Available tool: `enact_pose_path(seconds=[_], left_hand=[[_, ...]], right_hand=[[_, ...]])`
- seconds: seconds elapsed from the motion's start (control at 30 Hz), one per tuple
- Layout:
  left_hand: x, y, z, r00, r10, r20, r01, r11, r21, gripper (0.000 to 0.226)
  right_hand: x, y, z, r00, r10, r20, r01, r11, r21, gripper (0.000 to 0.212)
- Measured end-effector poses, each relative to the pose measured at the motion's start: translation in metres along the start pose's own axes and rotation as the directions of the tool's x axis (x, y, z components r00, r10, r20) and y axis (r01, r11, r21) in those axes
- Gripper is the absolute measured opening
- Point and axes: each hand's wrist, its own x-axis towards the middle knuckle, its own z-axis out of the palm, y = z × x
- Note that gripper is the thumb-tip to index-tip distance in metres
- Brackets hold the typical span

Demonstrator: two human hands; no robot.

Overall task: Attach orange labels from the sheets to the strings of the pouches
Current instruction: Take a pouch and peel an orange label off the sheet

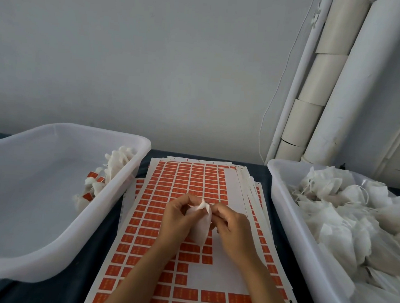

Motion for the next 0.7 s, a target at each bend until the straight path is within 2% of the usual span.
enact_pose_path(seconds=[0.13,0.3,0.4,0.5,0.7], left_hand=[[0.000,-0.004,0.003,0.997,0.077,-0.028,-0.072,0.985,0.156,0.017],[0.003,-0.010,0.004,0.986,0.138,-0.096,-0.097,0.933,0.346,0.025],[0.003,-0.012,0.005,0.985,0.096,-0.146,-0.038,0.933,0.357,0.030],[0.003,-0.012,0.006,0.982,0.123,-0.140,-0.063,0.925,0.375,0.037],[0.001,-0.007,0.008,0.986,0.153,-0.066,-0.119,0.924,0.363,0.037]], right_hand=[[-0.001,0.002,-0.001,0.999,0.036,0.008,-0.036,0.998,-0.045,0.006],[-0.003,-0.002,-0.001,0.995,0.069,-0.068,-0.074,0.995,-0.062,0.007],[-0.005,-0.007,-0.001,0.995,0.005,-0.100,-0.015,0.995,-0.094,0.012],[-0.006,-0.011,0.000,0.992,-0.072,-0.100,0.060,0.991,-0.118,0.013],[-0.007,-0.016,0.006,0.989,-0.003,-0.150,0.000,1.000,-0.024,0.017]])
